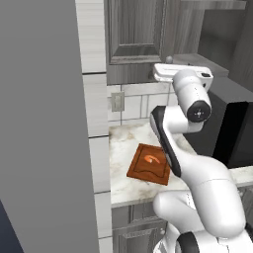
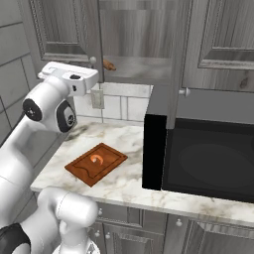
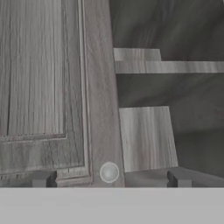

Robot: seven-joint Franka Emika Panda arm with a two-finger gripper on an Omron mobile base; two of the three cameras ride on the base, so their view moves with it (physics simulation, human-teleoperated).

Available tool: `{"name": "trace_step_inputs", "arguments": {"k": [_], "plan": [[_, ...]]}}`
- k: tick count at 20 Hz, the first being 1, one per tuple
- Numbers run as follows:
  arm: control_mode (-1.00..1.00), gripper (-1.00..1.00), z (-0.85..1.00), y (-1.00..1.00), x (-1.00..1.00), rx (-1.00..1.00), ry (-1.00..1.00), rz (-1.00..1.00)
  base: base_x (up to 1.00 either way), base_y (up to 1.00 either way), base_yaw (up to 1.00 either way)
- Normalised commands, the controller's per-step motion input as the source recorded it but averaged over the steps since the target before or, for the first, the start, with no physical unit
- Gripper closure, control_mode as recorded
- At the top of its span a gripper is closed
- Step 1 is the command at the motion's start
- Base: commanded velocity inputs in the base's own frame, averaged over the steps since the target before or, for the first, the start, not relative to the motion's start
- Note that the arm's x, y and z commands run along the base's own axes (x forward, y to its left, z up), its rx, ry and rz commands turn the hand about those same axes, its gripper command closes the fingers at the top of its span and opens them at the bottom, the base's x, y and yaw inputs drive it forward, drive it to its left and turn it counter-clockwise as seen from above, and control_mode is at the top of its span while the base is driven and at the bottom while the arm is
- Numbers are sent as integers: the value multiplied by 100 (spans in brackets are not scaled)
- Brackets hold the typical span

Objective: Open the cabinet, retrieve the rolling pin, and place it next to the meat on the cutting board to prepare for tenderizing.

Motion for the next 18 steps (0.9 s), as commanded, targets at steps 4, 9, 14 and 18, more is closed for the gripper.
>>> {"name": "trace_step_inputs", "arguments": {"k": [4, 9, 14, 18], "plan": [[-100, -100, 0, -3, 16, 0, -3, 1, 0, 0, 0], [-100, -100, 0, -2, 22, 0, -4, 2, 0, 0, 0], [-100, -100, -3, 0, 21, 0, -2, 4, 0, 0, 0], [-100, -100, -5, -2, 12, 0, 0, 1, 0, 0, 0]]}}
